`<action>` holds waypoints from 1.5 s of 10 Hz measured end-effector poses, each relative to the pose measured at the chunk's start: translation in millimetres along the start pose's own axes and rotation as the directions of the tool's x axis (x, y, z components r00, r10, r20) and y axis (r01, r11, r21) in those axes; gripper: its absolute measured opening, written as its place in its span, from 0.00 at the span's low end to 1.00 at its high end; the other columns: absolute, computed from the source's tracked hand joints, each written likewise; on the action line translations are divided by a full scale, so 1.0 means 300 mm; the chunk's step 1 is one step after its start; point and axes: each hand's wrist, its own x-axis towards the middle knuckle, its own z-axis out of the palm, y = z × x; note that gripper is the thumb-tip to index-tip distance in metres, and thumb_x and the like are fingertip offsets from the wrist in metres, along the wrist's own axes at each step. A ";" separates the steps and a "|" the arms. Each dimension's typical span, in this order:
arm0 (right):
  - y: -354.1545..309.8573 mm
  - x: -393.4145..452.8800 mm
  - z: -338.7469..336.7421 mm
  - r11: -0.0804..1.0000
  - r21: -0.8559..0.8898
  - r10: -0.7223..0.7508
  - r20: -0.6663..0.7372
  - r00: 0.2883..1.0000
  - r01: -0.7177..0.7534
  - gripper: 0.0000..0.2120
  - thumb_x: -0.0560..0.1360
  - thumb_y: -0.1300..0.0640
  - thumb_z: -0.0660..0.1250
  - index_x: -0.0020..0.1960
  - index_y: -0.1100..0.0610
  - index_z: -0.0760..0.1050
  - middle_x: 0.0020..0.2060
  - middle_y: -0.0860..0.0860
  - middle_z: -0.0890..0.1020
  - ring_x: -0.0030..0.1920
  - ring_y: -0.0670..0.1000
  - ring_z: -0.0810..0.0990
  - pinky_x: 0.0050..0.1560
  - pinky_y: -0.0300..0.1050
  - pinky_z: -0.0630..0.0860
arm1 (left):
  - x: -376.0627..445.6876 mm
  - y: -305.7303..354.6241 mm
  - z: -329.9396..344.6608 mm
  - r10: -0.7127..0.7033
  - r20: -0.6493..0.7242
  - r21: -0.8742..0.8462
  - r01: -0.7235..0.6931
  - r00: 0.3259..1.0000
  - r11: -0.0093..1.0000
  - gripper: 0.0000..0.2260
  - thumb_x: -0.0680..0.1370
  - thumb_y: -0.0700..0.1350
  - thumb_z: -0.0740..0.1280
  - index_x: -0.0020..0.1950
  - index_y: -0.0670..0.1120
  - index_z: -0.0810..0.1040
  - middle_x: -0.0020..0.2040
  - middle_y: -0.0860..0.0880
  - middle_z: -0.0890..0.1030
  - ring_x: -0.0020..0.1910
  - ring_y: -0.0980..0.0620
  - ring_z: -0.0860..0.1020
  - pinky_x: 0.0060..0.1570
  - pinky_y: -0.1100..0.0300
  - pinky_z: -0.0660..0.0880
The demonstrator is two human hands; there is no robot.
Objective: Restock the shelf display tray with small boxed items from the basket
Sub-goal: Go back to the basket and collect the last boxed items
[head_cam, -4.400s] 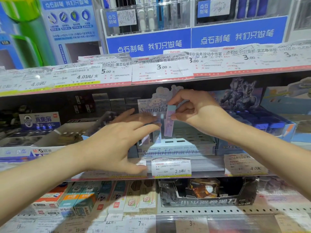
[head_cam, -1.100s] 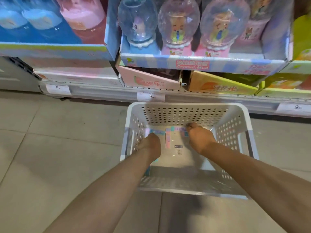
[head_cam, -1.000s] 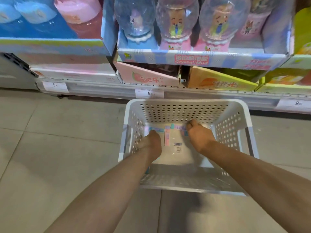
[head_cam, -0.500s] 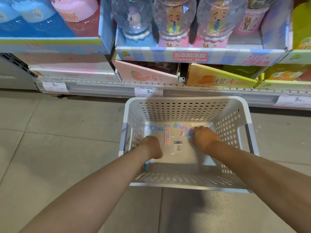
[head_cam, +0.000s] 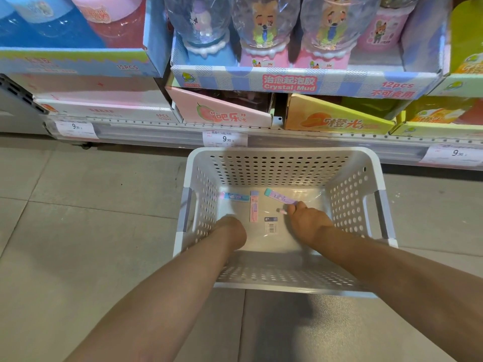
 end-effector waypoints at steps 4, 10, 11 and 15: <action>-0.016 0.030 -0.033 0.970 0.193 -0.085 -0.296 0.951 0.146 0.18 0.66 0.71 0.64 0.56 0.71 0.73 0.39 0.65 0.79 0.24 0.60 0.77 0.20 0.45 0.68 | 0.005 0.007 -0.005 0.026 -0.091 -0.191 -0.043 0.996 0.981 0.19 0.73 0.43 0.61 0.63 0.38 0.65 0.62 0.40 0.74 0.63 0.40 0.73 0.58 0.53 0.72; -0.044 0.099 -0.061 0.902 0.422 0.164 -0.133 0.977 -0.094 0.17 0.76 0.66 0.55 0.64 0.68 0.63 0.62 0.65 0.67 0.50 0.65 0.79 0.42 0.52 0.75 | 0.079 0.034 -0.050 0.130 -0.358 -0.359 -0.265 0.925 0.895 0.20 0.76 0.43 0.58 0.68 0.47 0.63 0.60 0.42 0.78 0.56 0.37 0.76 0.52 0.52 0.74; -0.051 0.108 -0.059 0.882 0.465 0.152 -0.127 0.980 -0.077 0.16 0.76 0.67 0.57 0.63 0.68 0.63 0.59 0.65 0.73 0.51 0.64 0.79 0.45 0.52 0.76 | 0.093 0.037 -0.046 0.122 -0.336 -0.320 -0.235 0.934 0.918 0.13 0.78 0.47 0.58 0.60 0.43 0.69 0.59 0.40 0.78 0.56 0.38 0.76 0.53 0.52 0.74; -0.167 0.124 -0.103 0.448 0.875 0.334 0.024 0.942 -0.181 0.25 0.72 0.43 0.63 0.58 0.62 0.67 0.54 0.60 0.79 0.55 0.62 0.78 0.50 0.49 0.74 | 0.093 0.020 -0.047 0.073 -0.442 -0.339 -0.242 0.894 0.909 0.11 0.78 0.43 0.59 0.58 0.42 0.74 0.57 0.40 0.79 0.55 0.38 0.77 0.50 0.53 0.73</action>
